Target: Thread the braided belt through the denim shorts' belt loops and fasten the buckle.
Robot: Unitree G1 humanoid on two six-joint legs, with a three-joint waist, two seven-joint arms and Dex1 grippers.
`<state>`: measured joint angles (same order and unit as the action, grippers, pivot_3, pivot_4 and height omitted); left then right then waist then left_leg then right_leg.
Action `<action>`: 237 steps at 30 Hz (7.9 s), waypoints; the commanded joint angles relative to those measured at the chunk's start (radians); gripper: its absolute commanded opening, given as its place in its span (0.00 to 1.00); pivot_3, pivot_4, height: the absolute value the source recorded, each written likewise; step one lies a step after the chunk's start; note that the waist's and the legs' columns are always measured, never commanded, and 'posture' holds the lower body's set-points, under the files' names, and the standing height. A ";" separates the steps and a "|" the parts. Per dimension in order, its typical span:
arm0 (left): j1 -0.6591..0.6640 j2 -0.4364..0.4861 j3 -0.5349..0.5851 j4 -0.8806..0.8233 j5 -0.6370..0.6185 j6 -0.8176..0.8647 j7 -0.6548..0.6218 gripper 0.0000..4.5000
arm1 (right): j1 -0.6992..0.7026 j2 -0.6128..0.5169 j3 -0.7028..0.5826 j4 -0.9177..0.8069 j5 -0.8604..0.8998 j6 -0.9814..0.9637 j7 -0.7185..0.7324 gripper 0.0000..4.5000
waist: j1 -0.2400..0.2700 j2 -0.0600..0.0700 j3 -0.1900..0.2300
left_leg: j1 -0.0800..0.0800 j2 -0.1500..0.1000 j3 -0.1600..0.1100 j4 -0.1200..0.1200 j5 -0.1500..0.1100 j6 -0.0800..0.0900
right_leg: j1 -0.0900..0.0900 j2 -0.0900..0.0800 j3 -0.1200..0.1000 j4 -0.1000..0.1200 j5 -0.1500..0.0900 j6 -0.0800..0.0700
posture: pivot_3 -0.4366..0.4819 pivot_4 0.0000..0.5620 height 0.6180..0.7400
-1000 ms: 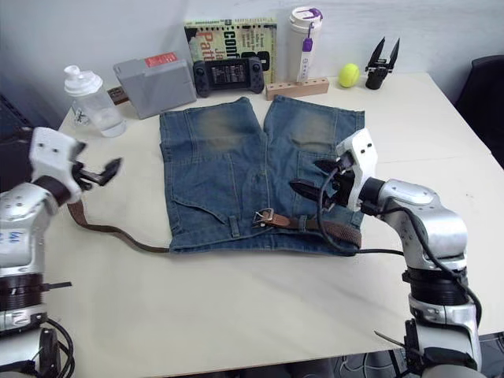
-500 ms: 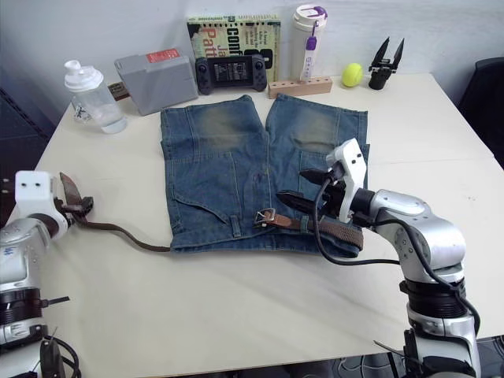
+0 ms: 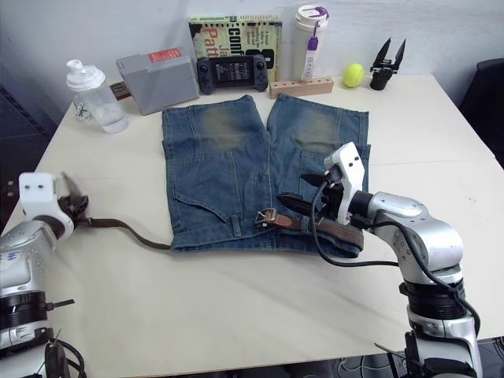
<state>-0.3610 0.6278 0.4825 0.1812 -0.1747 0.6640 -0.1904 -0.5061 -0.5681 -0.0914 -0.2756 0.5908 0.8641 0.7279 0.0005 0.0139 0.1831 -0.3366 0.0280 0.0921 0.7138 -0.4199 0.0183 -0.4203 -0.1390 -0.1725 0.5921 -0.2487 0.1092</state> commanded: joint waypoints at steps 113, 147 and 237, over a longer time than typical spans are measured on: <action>-0.165 0.149 -0.589 -0.223 0.266 -0.946 -0.611 0.00 | 0.030 0.032 0.392 -0.119 -0.668 -0.782 0.068 0.84 | -0.023 -0.003 0.002 | -0.004 0.003 0.008 0.001 0.000 -0.001 | -0.010 0.005 0.009 0.005 -0.001 -0.002 | 0.48 0.27 0.85; 0.313 0.127 0.021 -0.644 -1.418 0.188 -0.310 0.81 | -0.027 0.037 0.409 0.077 -0.893 -1.113 -0.063 0.00 | -0.032 -0.003 0.002 | 0.000 0.006 -0.003 0.001 -0.001 -0.001 | -0.010 0.003 0.013 0.007 -0.001 -0.002 | 0.48 0.27 0.85; 0.518 -0.327 -0.126 -0.647 -1.673 0.038 0.532 0.00 | 0.085 0.006 0.123 0.047 -0.573 -0.800 -0.023 0.98 | 0.000 -0.003 0.002 | 0.001 0.001 -0.025 0.005 0.001 -0.003 | 0.009 0.009 0.014 -0.005 -0.002 -0.003 | 0.48 0.27 0.85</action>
<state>0.0965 0.2468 0.3913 -0.4195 -1.9534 0.6545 0.4463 -0.4233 -0.5392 0.1475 -0.1964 -0.1142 -0.0563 0.6764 0.0009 0.0110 0.1852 -0.3354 0.0286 0.0666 0.7184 -0.4193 0.0152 -0.4113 -0.1296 -0.1584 0.5871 -0.2503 0.1061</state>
